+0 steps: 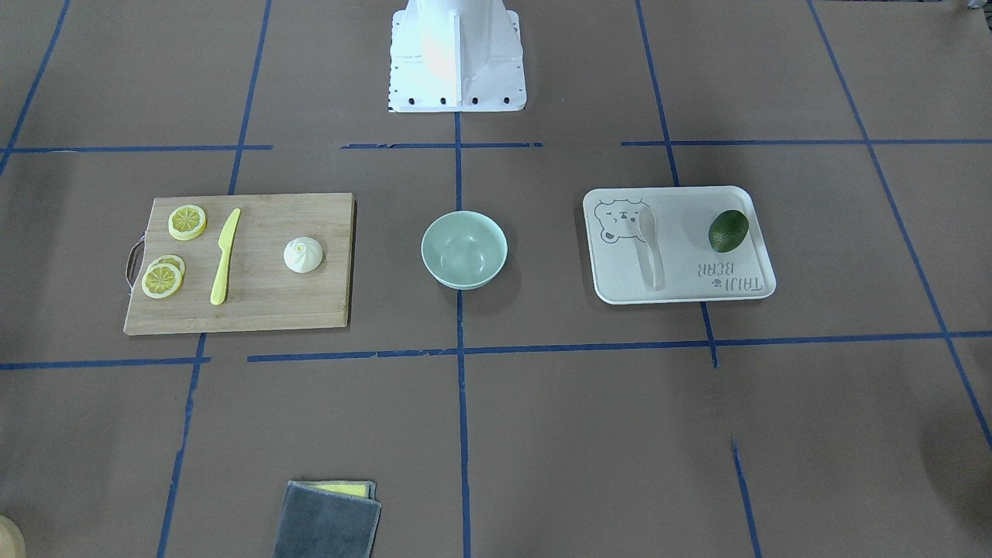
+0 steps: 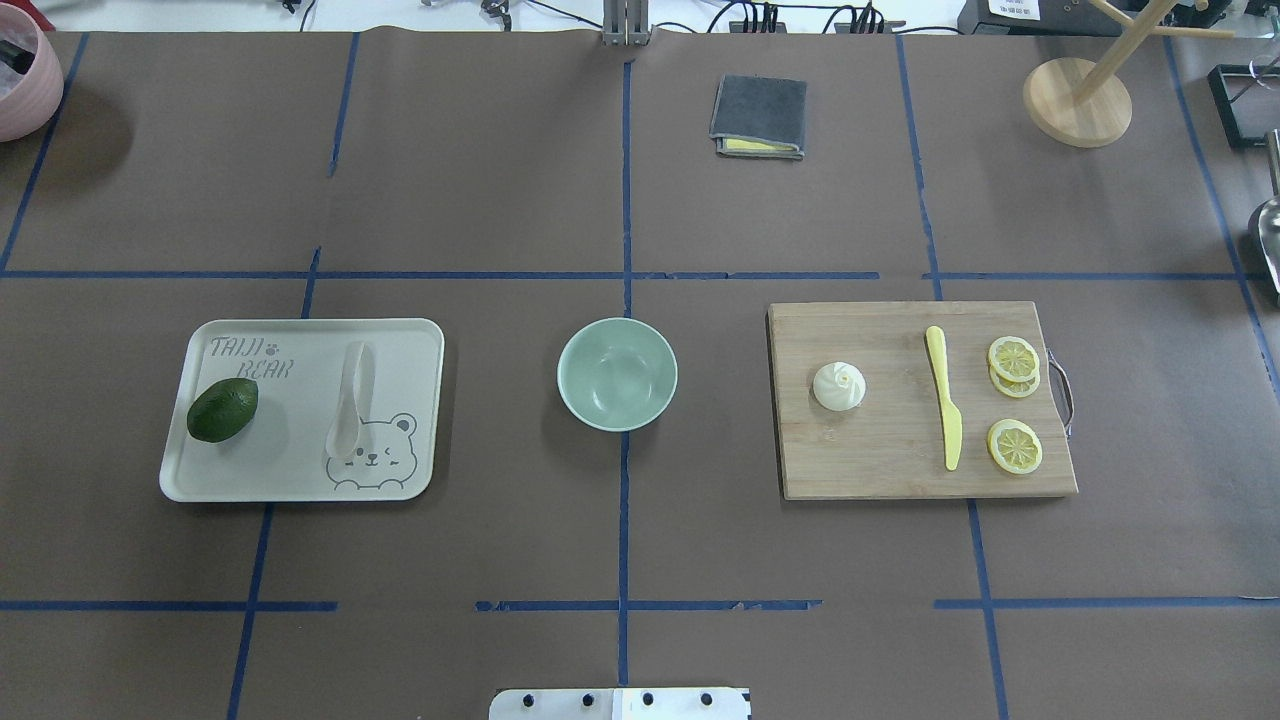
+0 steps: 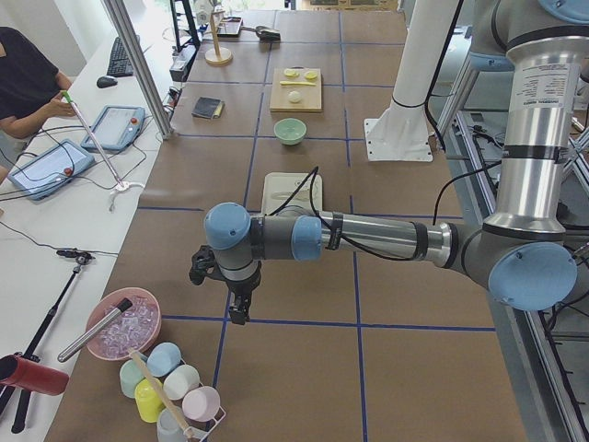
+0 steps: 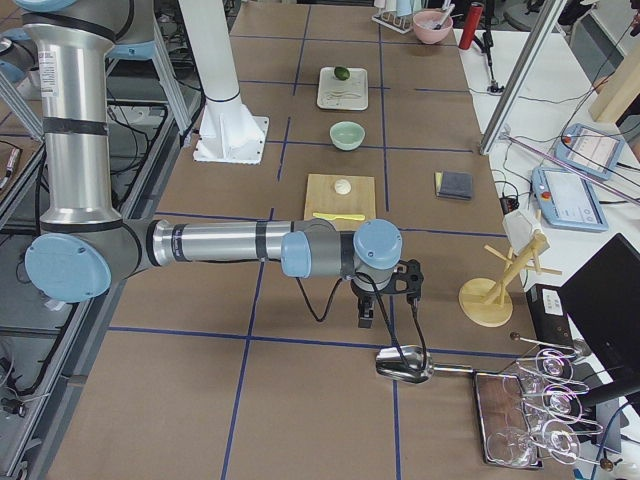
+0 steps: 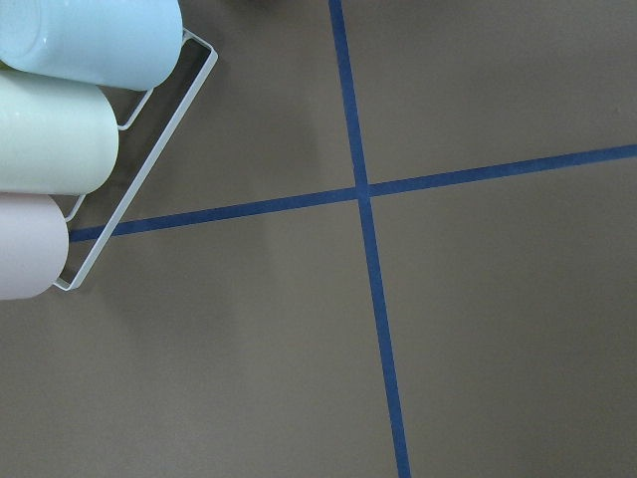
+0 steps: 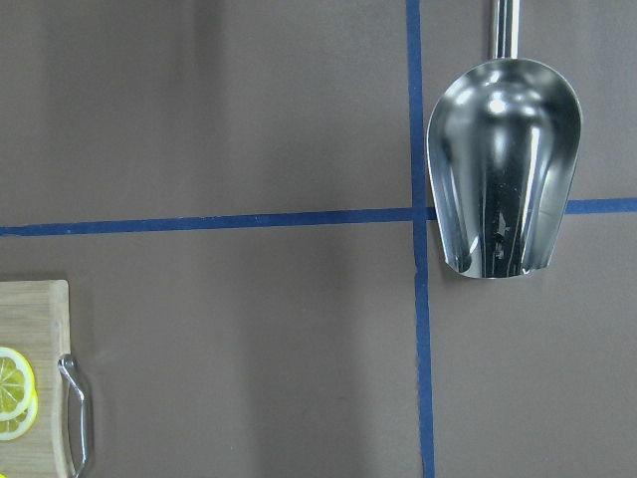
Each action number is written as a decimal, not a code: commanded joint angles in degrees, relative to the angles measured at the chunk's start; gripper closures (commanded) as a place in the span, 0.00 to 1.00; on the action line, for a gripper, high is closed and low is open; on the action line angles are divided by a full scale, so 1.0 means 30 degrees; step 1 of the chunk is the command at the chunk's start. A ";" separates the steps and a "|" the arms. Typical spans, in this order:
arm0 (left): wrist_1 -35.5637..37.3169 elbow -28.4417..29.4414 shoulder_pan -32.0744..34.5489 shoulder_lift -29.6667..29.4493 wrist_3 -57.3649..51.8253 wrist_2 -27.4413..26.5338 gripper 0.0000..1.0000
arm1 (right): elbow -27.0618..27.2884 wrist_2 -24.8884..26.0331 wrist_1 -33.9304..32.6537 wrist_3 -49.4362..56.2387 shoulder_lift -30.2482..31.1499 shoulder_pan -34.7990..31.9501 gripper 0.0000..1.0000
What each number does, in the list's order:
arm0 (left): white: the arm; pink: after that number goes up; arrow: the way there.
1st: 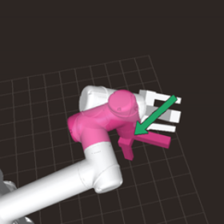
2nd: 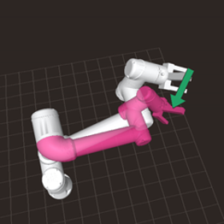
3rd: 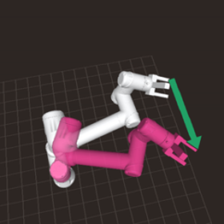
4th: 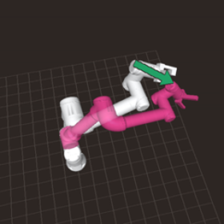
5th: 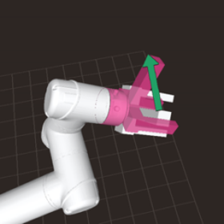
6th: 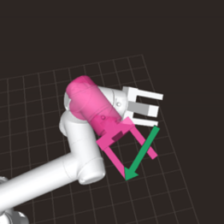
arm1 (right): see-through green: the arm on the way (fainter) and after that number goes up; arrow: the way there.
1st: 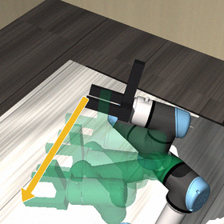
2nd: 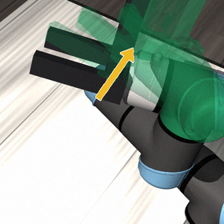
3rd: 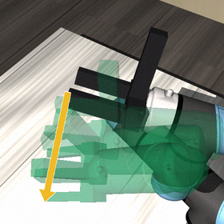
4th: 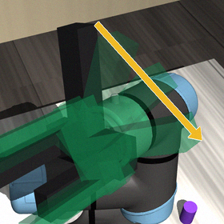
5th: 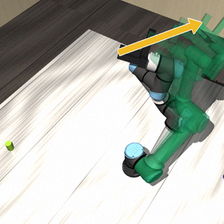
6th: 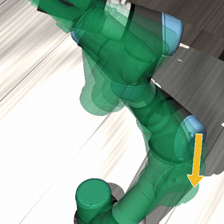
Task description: Put spoon and bun in bowl
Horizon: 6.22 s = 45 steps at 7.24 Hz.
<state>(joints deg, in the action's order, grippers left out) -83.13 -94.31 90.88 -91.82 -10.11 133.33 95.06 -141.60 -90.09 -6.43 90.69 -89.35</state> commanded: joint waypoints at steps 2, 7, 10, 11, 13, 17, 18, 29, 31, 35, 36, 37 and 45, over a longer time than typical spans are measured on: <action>-0.0182 -0.1221 -0.0087 -0.0473 0.0233 0.0059 0.00 | 0.0245 0.0002 0.0029 -0.0027 -0.0201 0.0016 0.00; -0.2023 -0.5643 -0.5196 -0.1560 0.8906 0.0030 0.00 | 0.0978 0.0031 -0.0087 -0.0114 -0.1135 0.0833 0.00; -0.7487 -0.5773 -1.0117 -0.1589 1.8050 -0.2439 0.03 | 0.1417 0.0498 0.0029 -0.0114 -0.1873 0.1099 0.00; -0.8463 -0.5134 -1.1877 -0.2140 1.9903 -0.3621 0.03 | 0.1418 0.0529 0.0029 -0.0810 -0.2074 0.1129 0.00; -0.8708 -0.3551 -1.4632 -0.4071 2.2631 -0.6399 0.03 | 0.1476 0.0471 0.0000 -0.2716 -0.3154 0.1508 0.00; -0.9701 -0.1645 -1.7571 -0.4635 2.4722 -0.8229 0.10 | 0.2614 0.0382 -0.0029 -0.5695 -0.3629 0.2765 0.00; -0.9703 -0.1351 -1.7781 -0.4781 2.4727 -0.8348 0.12 | 0.3257 0.0441 -0.0029 -0.6811 -0.3600 0.3234 0.00; -0.9586 -0.1084 -1.8047 -0.4666 2.4785 -0.8584 0.84 | 0.4670 0.0587 -0.0059 -0.9547 -0.3658 0.4878 0.00; -0.9151 -0.2159 -1.7814 -0.4434 2.4669 -0.8526 1.00 | 0.4670 0.0587 -0.0059 -0.9576 -0.3658 0.5054 0.00; -0.6071 -0.4219 -1.7609 -0.5830 2.4783 -0.8437 1.00 | 0.5373 0.3621 0.0987 -1.3807 -0.4124 0.9346 0.00; -0.6071 -0.4219 -1.7520 -0.6504 2.5771 -0.8350 1.00 | 0.5228 0.5172 0.2794 -1.6493 -0.4156 1.1189 0.00; -0.6071 -0.4190 -1.7345 -0.7207 2.6767 -0.8291 1.00 | 0.5168 0.6492 0.4205 -1.7796 -0.4185 1.2541 0.00; -0.9293 -0.2403 -1.7636 -1.0494 3.4687 -0.8173 1.00 | 0.1947 1.0900 0.4248 -1.9362 -0.6764 1.8267 0.02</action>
<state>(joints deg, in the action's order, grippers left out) -110.92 -102.27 38.16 -122.28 93.31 108.84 102.03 -109.40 -77.34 -64.53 71.02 -35.60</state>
